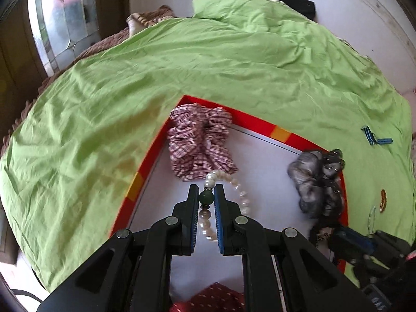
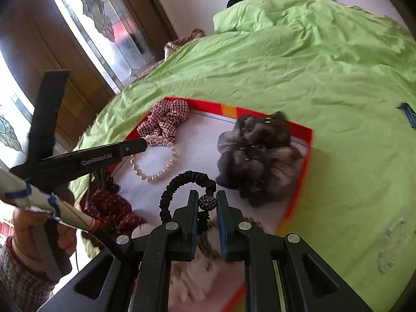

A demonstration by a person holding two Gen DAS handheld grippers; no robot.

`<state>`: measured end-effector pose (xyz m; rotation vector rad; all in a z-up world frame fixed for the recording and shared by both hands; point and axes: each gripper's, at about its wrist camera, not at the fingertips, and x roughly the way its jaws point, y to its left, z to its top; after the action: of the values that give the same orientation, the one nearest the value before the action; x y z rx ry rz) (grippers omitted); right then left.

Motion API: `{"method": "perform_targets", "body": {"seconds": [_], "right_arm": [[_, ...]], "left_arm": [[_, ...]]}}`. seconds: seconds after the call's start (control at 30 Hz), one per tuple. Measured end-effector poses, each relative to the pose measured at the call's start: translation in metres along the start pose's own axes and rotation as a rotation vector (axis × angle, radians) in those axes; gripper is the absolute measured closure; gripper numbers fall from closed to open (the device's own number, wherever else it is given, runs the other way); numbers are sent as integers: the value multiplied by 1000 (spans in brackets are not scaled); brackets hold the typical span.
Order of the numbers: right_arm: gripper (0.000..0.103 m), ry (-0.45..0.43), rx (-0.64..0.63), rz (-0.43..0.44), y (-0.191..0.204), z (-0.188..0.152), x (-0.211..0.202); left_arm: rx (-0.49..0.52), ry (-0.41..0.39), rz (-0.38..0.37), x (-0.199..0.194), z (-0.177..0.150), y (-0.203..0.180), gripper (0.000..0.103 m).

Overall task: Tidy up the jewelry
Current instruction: 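Carry both bracelets into the red tray and open both tools, then withdraw both open tools from the tray back over the sheet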

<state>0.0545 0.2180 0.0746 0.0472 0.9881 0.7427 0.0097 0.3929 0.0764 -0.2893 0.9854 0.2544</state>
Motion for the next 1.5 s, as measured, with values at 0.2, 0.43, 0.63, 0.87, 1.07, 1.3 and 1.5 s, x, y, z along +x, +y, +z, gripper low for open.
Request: {"method": "perform_targets", "body": {"seconds": [0.2, 0.43, 0.63, 0.87, 1.07, 1.3, 1.5], "right_arm": [[87, 22, -7, 8, 5, 3, 23], [72, -50, -4, 14, 1, 3, -10], [68, -119, 18, -31, -25, -13, -66], [68, -121, 120, -119, -87, -54, -119], [68, -132, 159, -223, -136, -92, -159], [68, -173, 247, -288, -202, -115, -187], [67, -210, 313, -315, -245, -123, -196]], "left_arm": [[1, -26, 6, -5, -3, 1, 91], [15, -108, 27, -41, -9, -10, 74], [27, -205, 34, -93, -23, -33, 62], [84, -231, -60, -126, -43, -99, 62], [184, -196, -133, -127, -71, -186, 61], [305, -133, -147, -98, -101, -273, 60], [340, -77, -130, -67, -113, -307, 60]]}}
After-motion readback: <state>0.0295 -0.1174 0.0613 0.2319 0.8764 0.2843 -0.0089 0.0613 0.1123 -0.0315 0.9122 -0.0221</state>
